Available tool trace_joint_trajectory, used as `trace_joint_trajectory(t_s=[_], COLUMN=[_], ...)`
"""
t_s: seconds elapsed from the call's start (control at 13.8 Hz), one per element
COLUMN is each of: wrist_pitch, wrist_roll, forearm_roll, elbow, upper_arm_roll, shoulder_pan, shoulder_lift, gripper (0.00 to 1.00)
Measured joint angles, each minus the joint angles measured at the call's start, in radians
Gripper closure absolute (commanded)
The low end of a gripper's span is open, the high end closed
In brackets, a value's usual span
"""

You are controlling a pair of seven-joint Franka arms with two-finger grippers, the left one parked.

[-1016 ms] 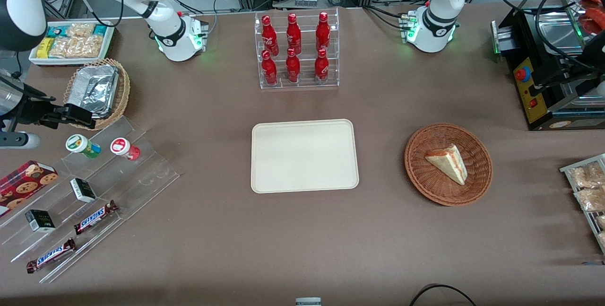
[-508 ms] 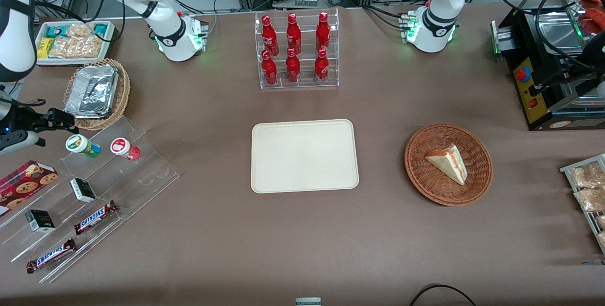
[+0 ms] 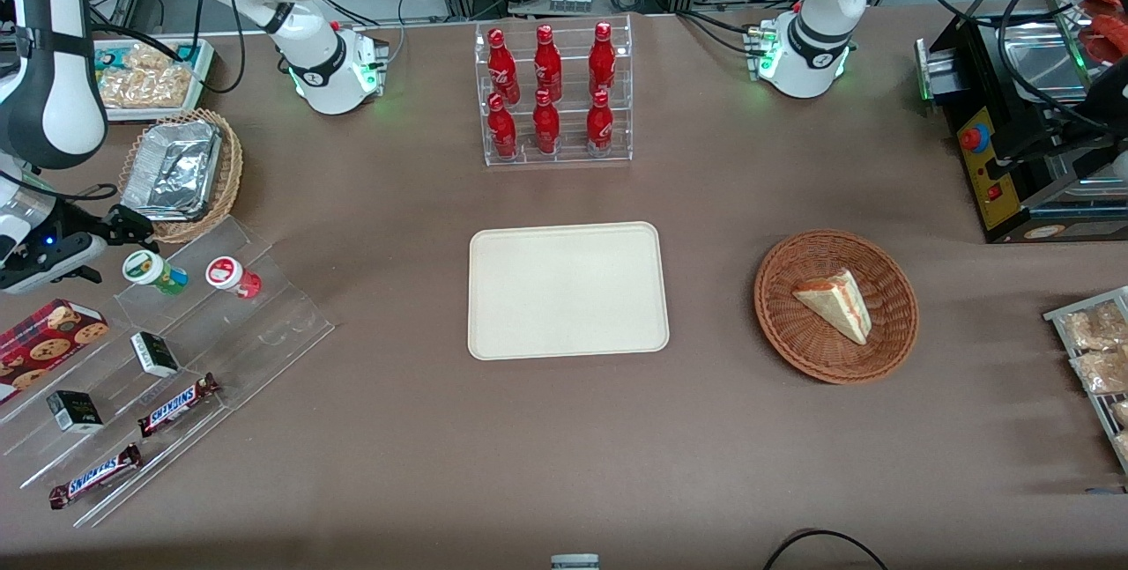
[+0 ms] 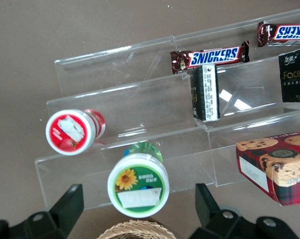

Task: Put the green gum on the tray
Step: 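Lower the right gripper onto the green-lidded gum jar on the acrylic stand, then close the right gripper on the green gum jar and lift it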

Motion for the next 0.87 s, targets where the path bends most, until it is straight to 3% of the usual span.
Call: trace_joint_trajectory(t_s=[0.87], wrist_pitch=[0.105], wrist_roll=[-0.009], forearm_roll=[0.012], elbow=[-0.080], upper_arm_roll=[-0.002], shoulder_pan=[0.009], shoulder_lift=[-0.001], gripper=[0.02])
